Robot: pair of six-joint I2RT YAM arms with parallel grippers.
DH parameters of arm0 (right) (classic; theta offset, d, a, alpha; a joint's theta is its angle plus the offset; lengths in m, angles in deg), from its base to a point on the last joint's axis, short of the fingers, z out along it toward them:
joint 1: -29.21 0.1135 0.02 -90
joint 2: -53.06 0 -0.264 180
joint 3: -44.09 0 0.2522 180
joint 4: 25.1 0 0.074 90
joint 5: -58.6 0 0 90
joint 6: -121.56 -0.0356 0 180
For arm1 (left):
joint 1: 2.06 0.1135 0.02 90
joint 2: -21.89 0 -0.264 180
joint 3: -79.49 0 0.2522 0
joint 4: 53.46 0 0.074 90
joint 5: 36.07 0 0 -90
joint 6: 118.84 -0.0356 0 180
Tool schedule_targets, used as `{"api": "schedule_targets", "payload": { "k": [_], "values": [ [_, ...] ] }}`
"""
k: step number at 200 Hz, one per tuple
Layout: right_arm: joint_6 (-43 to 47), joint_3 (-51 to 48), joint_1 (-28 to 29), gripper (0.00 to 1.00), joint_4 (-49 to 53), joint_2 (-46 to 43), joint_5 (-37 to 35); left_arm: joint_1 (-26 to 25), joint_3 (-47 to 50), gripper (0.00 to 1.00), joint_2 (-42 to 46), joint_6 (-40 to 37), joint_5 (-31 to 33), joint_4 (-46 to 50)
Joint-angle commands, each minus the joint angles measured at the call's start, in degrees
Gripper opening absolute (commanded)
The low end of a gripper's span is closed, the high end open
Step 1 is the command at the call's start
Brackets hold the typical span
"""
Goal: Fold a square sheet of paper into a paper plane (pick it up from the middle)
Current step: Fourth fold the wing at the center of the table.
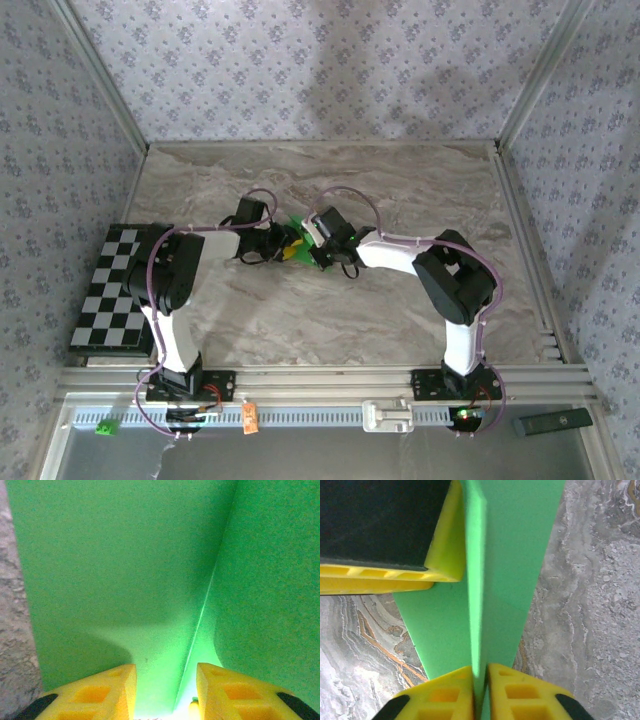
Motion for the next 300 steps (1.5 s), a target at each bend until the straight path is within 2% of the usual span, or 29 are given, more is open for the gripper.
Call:
{"api": "schedule_targets", "payload": {
  "k": [1,45,98,184,300],
  "values": [
    [0.9,1.7,0.4,0.09,1.9,0.9,0.8,-0.3,0.5,0.35,-1.4,-0.9,1.6,5.4],
    [0.4,3.8,-0.3,0.05,3.0,1.4,6.9,-0.3,0.6,0.26,0.4,-2.0,3.8,7.2],
    [-1.6,5.3,-1.8,0.03,4.4,3.1,12.0,-0.1,0.7,0.22,1.6,-2.8,4.7,7.9],
    [-3.1,6.4,-3.1,0.02,6.8,4.1,13.8,1.4,-0.2,0.28,9.7,-7.1,8.5,12.4],
    [-4.3,12.3,-4.7,0.02,13.3,9.7,23.2,1.3,6.7,0.18,9.8,-5.3,2.4,-3.1]
  ]
}}
